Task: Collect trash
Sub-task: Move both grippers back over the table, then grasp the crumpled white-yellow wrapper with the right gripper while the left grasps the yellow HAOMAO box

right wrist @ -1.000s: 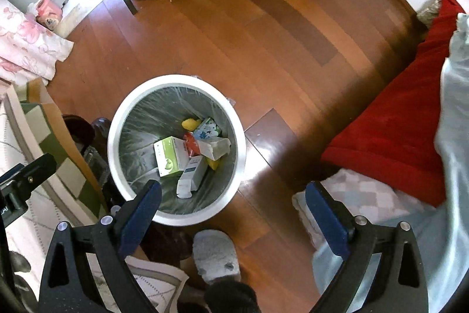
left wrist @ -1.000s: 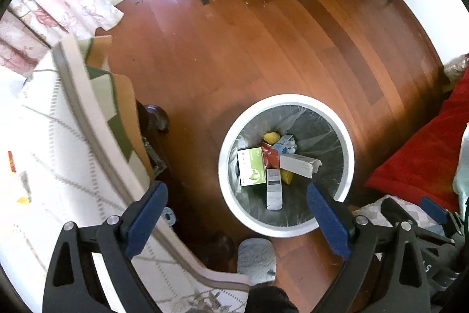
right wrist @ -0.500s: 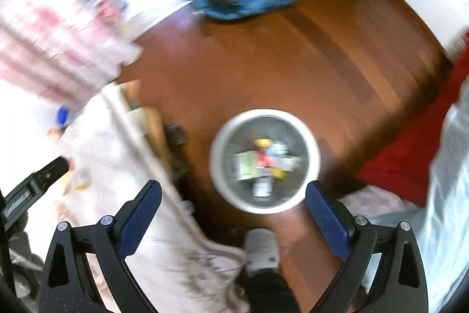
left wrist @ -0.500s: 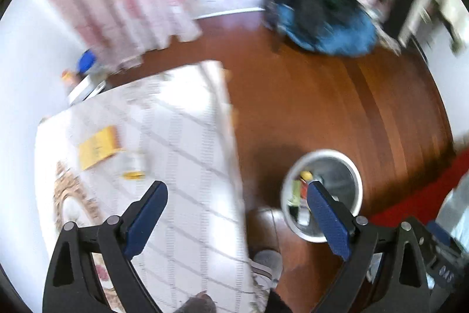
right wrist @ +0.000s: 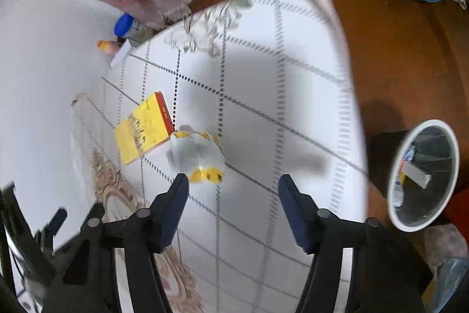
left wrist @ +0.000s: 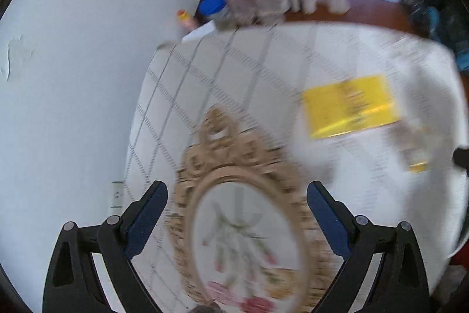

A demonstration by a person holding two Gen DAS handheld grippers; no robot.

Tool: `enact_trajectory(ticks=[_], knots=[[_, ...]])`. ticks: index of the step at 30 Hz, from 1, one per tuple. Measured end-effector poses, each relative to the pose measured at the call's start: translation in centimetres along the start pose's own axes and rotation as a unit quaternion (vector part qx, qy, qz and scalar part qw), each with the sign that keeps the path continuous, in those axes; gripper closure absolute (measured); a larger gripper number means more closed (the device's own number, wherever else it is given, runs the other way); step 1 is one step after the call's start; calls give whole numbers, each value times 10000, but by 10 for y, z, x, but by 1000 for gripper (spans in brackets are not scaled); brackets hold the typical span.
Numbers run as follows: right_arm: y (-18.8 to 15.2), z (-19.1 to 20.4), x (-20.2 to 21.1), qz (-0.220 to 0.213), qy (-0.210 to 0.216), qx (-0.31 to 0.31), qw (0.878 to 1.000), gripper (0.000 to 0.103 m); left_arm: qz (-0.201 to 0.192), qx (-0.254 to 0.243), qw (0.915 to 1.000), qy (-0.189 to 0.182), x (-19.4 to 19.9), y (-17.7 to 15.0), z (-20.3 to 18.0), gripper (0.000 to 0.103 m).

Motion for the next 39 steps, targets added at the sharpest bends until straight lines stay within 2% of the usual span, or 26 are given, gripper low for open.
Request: enact_trajectory(ticks=[2,4,6,9,11,12,14,16,20,22,24,25,26,28,29,32,33,35,36,37,39], knots=[[7,6,-15,47,72,-22,10000,52,70,-48,10000,38,-18,-2,13,6],[8,16,-26,45,80,79,9999,80,57,-157,9999,26,-25,-1,20,6],[9,23,-30,-85,-18,278,9996,95,-24,-363,9993,-2,-25,3,19,6],[10,28,-22,-334,-216,403,9984,98,-227,-837,9961,-173,-15,18,7,6],[7,20,-12,-431,-272,277,9983,99,-430,-1376,9892,-266,-4,33,-9,6],[5,12,-6,-454,-310,174,9983,99,-533,-1690,9838,-270,1,39,-19,6],[2,0,2,-486,-429,27,9979,99,-751,-2440,9665,-260,8,49,-43,6],[-1,-16,7,-426,-447,-160,9980,99,-892,-3208,9426,-231,10,56,-67,6],[0,-36,6,-353,-430,-378,9977,99,-760,-4291,8995,-310,-2,63,-105,6],[2,-38,4,-331,-421,-419,9977,99,-601,-4619,8838,-442,-8,64,-115,7],[4,-44,7,-323,-395,-435,9977,99,-469,-4794,8748,-515,-14,65,-122,7],[3,-46,8,-322,-392,-437,9978,99,-458,-4818,8734,-540,-17,69,-120,7],[3,-46,7,-324,-389,-435,9978,99,-422,-4814,8735,-587,-18,71,-120,11],[2,-47,7,-320,-383,-455,9977,99,-114,-4712,8754,-1069,-19,77,-116,34],[2,-48,8,-324,-359,-482,9977,99,36,-4614,8785,-1240,-19,79,-116,38],[-1,-48,7,-307,-294,-532,9977,99,106,-4362,8912,-1240,-21,80,-108,39],[-3,-47,7,-281,-260,-545,9978,99,166,-4172,8997,-1272,-22,81,-103,39],[-9,-45,6,-220,-241,-516,9981,99,401,-3557,9233,-1390,-26,79,-89,39],[-15,-43,4,-148,-200,-495,9985,99,582,-3138,9357,-1505,-28,76,-79,40],[-19,-42,1,-82,-159,-484,9987,99,922,-2589,9478,-1620,-33,70,-68,40],[-27,-39,-3,30,-95,-447,9990,99,1307,-1812,9549,-1956,-38,50,-49,40]])
Point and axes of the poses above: each gripper's, at about its wrist camera, not at the fingertips, and x roughly against the way its jaws point, z to its left, y to its top, the point moved 1 cm from there along -x, roughly the way its jaws point, and after that the axes turned 7 degrees about z, right-handed, at the moved point
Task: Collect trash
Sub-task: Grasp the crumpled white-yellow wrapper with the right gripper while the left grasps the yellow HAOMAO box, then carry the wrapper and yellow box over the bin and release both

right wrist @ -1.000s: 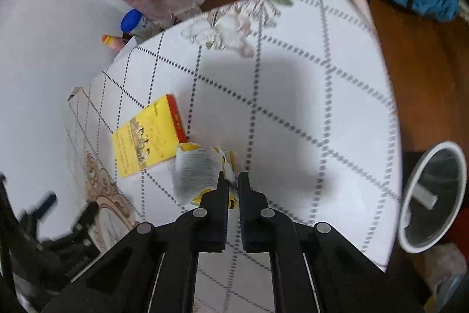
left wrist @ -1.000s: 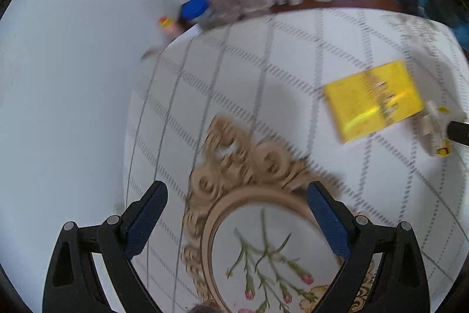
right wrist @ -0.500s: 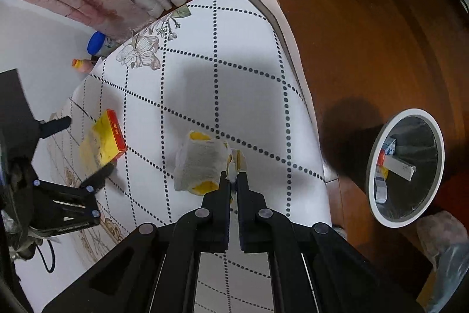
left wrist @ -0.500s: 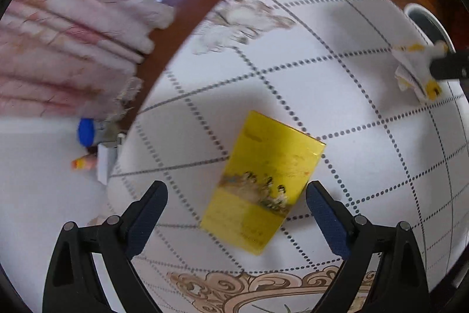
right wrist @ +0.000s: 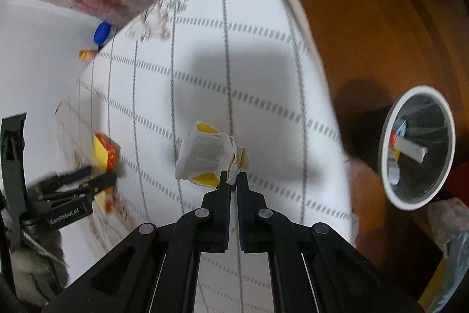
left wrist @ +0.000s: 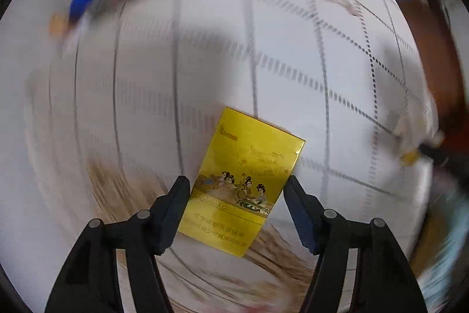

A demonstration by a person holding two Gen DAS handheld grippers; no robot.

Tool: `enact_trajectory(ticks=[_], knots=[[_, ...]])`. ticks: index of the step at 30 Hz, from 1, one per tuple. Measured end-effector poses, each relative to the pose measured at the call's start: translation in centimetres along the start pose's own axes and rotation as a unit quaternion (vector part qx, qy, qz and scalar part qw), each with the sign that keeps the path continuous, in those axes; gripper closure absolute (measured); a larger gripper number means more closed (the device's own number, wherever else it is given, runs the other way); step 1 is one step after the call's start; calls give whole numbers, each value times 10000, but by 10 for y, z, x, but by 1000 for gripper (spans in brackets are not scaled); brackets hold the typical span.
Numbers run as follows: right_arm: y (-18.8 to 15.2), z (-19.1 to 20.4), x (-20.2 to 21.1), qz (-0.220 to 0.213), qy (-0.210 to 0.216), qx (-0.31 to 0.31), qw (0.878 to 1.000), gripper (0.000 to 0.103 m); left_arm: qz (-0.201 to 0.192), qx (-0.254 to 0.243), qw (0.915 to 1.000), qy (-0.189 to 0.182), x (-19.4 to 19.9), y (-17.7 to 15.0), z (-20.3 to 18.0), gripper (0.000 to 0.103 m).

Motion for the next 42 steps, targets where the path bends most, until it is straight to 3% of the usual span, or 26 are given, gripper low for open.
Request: enact_trajectory(ticks=[3,5,7,8,15,18,21,27,35,42], knots=[[-8,2,-7,180,181,15,9997,98,-76,663,9978,-50,-10,-27,9,40],[-9,1,-10,211,287,-55,9994,93,-137,829,9964,-46,-17,-33,11,39],[-9,-2,-8,107,269,-109,9995,61,-259,778,9966,68,-21,-35,7,37],[-9,-3,-7,20,295,-159,9994,58,-298,731,9967,164,-21,-36,4,35],[-5,7,-13,-333,256,-224,9989,59,-445,589,9970,212,-20,-44,-1,36],[-6,19,-18,-358,88,-30,9993,88,-499,626,9967,155,-19,-56,-3,43],[-8,27,-18,-482,-160,65,9987,90,-526,616,9965,227,-16,-65,-7,43],[-15,27,-7,-608,-150,86,9980,92,-746,582,9940,553,1,-74,-15,44],[-35,-3,60,-1030,145,-64,9946,92,-1391,579,9867,604,78,-99,-61,44],[-64,-76,140,-1437,-38,-291,9892,92,-1742,573,9828,202,129,-107,-129,44]])
Point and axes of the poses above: each gripper's, at about its wrist camera, not at the fingertips, and x roughly against the way its jaws point, z to its left, y to its top, the point moved 1 cm from there along -x, roughly the way its jaws point, and after that the axes turned 7 degrees about z, right-handed, at the moved point
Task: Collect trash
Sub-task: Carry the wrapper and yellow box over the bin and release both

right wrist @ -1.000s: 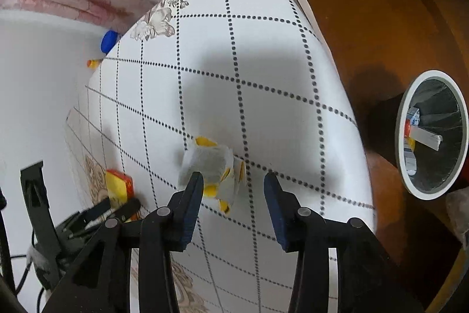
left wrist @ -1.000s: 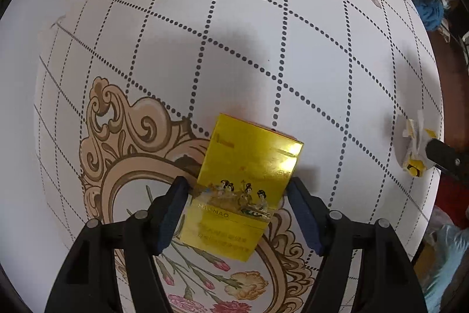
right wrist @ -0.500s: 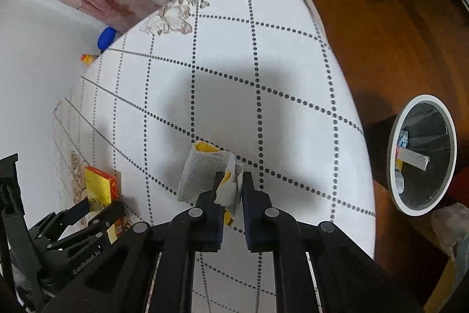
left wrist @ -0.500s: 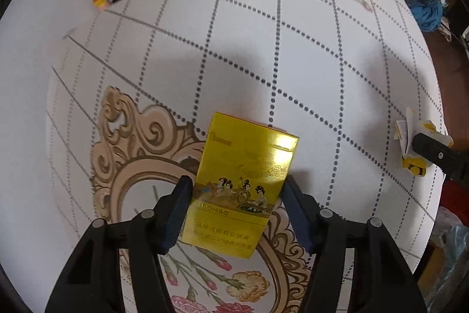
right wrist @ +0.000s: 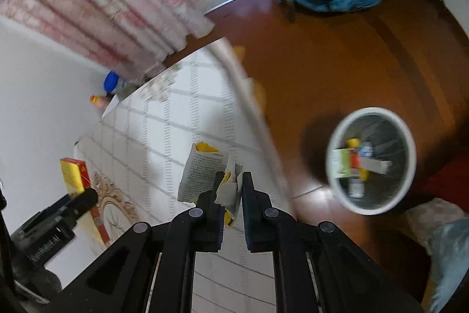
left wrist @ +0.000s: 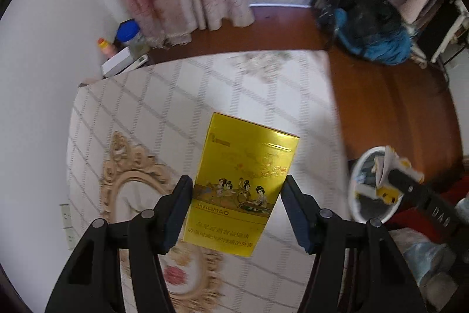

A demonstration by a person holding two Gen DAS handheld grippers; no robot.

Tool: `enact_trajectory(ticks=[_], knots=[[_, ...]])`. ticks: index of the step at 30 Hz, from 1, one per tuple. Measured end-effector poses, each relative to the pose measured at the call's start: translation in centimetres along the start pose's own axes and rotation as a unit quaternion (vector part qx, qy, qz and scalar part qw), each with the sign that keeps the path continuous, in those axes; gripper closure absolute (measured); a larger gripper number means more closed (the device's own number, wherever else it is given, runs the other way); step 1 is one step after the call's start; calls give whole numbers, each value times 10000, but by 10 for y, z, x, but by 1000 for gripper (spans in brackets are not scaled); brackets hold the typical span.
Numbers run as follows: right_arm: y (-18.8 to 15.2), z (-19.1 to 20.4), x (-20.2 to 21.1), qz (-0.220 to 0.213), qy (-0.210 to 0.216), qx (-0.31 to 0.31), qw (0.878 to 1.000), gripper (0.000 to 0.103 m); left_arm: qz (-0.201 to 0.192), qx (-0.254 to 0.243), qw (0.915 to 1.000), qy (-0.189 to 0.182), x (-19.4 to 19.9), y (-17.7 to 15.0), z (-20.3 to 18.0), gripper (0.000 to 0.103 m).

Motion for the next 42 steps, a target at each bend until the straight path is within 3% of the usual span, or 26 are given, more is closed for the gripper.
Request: enact_trajectory(ticks=[4,8,15,19,24,28,30,31,32,33,34,42], knots=[[-6,-73,32,-32,-229,-324,9992,92,59,-139,9994,-317,-1,2,-60,44],[-14,-159,35,80,-448,-746,9962,92,307,-359,9964,-702,-20,5,-132,44],[-17,-284,-31,471,-526,-1299,9890,92,1107,-505,9825,-1411,-112,7,-246,44],[-12,-325,-80,662,-531,-1370,9869,92,1485,-623,9754,-1505,-174,9,-294,44],[-7,-358,-137,885,-517,-1392,9849,92,1751,-847,9682,-1575,-228,13,-329,44],[-5,-371,-169,1081,-350,-1410,9835,91,1841,-976,9675,-1434,-246,10,-339,43],[-6,-374,-177,1159,-440,-1403,9823,89,1770,-1073,9698,-1290,-248,9,-336,38],[-6,-374,-180,1186,-495,-1381,9821,78,1702,-1090,9719,-1204,-245,10,-333,33],[-8,-372,-177,1183,-590,-1357,9819,65,1645,-1111,9737,-1121,-243,10,-331,17],[-9,-369,-174,1152,-693,-1344,9818,31,1600,-1154,9754,-982,-239,10,-326,4],[-10,-366,-169,1122,-771,-1344,9815,5,1571,-1175,9765,-896,-237,5,-323,4],[-14,-335,-113,824,-1222,-1364,9796,2,1174,-1486,9813,-346,-186,-3,-296,4]])
Point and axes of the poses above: each gripper's, at about its wrist camera, not at the fingertips, and x roughly against the way its jaws point, z to its left, y to its top, the point moved 1 cm from there along -x, roughly the way its jaws point, and after that the axes turned 7 degrees about z, right-handed, at the moved point
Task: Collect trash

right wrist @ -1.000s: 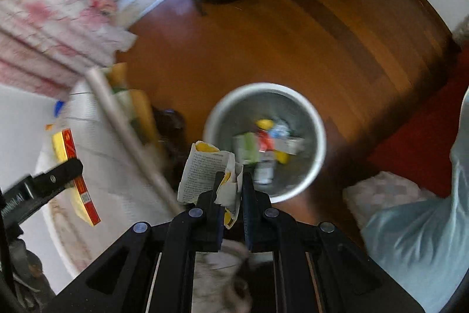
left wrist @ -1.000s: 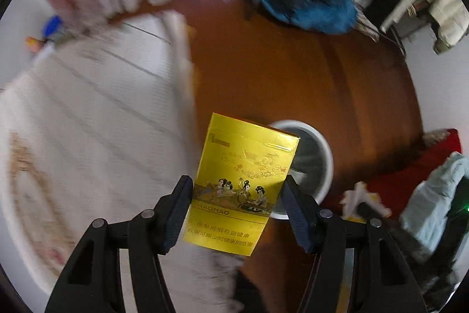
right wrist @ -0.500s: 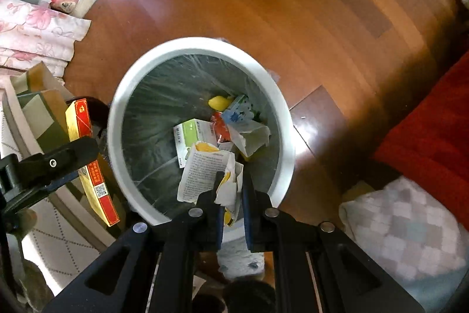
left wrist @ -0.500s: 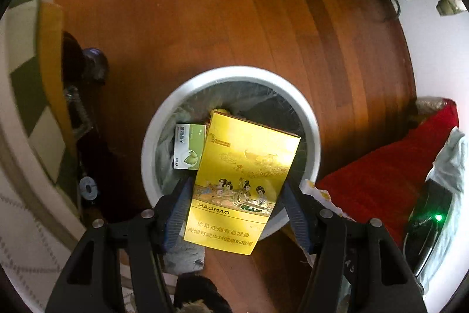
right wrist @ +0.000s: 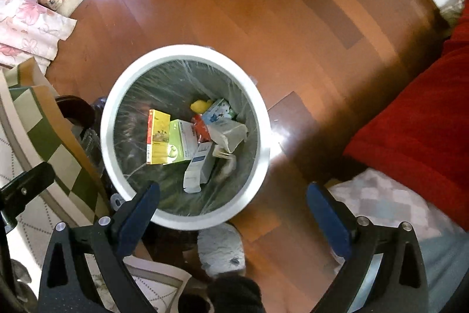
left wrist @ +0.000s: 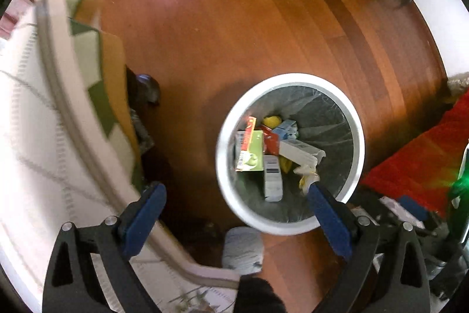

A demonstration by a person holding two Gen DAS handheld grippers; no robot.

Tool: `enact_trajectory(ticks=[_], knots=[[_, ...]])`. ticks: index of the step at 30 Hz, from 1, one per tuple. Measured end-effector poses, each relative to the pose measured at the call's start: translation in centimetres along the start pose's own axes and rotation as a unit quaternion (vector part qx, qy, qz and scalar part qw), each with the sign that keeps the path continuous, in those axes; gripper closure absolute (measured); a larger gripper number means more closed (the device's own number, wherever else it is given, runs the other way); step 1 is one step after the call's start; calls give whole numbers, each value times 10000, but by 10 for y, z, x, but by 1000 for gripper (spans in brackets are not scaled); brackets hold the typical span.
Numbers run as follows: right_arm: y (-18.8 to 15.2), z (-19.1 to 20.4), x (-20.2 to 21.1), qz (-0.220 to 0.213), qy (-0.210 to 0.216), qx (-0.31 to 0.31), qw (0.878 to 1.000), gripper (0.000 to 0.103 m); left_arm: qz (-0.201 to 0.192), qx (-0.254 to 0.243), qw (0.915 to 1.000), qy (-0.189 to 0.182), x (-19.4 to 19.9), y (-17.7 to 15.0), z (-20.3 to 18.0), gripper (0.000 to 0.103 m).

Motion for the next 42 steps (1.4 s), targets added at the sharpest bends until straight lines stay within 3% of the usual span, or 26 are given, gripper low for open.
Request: enact_trajectory(ticks=[10,23,29,42], knots=[[-40,12,120,-364,168,-22,9992,1,-404,-142,9989,213,102,-29,6,3],[-104,12,306,-911,912,267,9913,1,-1002,-399,9938,-262,251,-70,3,4],[-134,12,353,-951,1238,413,9869,1,-1172,-608,9890,-670,302,-90,-2,4],[-166,-8,404,-1008,1504,375,9828,1,-1209,-733,9839,-1091,342,-117,2,4]])
Point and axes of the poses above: each gripper's, at about its wrist camera, not at the fingertips, and x roughly against the way its jaws point, z to its left, y to its top, the point moved 1 cm from there along -x, roughly the way its jaws point, and after that the axes turned 7 degrees about z, right-handed, at the moved point
